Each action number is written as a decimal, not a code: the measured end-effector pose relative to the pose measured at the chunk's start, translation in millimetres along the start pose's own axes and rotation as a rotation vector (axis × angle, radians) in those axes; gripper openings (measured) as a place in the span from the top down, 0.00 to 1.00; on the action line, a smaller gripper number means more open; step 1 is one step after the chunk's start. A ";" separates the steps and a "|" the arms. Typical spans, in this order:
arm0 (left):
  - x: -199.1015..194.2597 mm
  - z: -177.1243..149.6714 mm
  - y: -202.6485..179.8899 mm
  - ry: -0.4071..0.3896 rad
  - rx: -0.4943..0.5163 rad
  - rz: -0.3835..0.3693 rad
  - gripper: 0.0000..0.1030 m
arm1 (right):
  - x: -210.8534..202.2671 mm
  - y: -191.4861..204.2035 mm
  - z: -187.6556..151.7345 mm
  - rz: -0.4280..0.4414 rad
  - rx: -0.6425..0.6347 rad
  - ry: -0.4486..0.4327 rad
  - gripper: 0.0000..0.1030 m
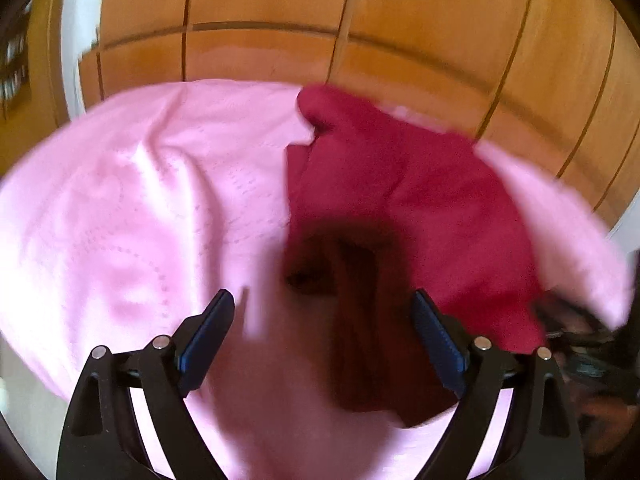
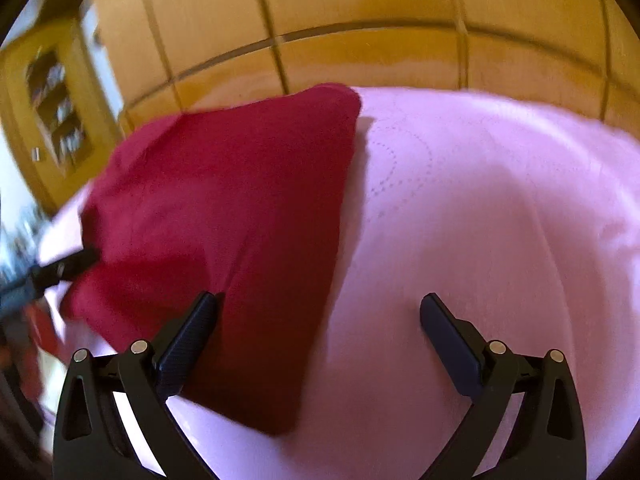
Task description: Fold small clothes
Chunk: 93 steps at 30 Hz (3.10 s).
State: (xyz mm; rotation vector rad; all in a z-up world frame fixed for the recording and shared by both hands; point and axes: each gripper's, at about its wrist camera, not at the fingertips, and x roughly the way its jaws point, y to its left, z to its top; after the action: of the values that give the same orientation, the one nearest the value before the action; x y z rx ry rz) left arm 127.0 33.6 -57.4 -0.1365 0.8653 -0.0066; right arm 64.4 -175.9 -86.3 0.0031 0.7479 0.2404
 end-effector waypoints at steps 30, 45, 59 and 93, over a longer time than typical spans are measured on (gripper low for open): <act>46.4 65.4 -26.1 -0.017 0.116 -0.087 0.87 | -8.5 -31.5 1.0 0.106 0.141 -0.057 0.03; -1.0 42.0 6.2 -0.138 -0.095 -0.208 0.20 | 0.1 -54.3 18.1 0.332 0.295 0.005 0.03; 34.4 28.6 29.2 0.036 -0.242 -0.346 0.20 | 39.3 -55.1 41.1 0.568 0.457 0.052 0.03; 51.5 31.2 -16.0 0.047 -0.047 -0.402 0.39 | 82.2 -18.0 72.1 0.550 0.227 0.122 0.05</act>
State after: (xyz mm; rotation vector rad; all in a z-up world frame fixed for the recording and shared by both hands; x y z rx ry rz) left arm 185.0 18.3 -74.5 -0.3536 0.8737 -0.3671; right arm 174.9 -169.5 -90.2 0.4165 0.8835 0.6827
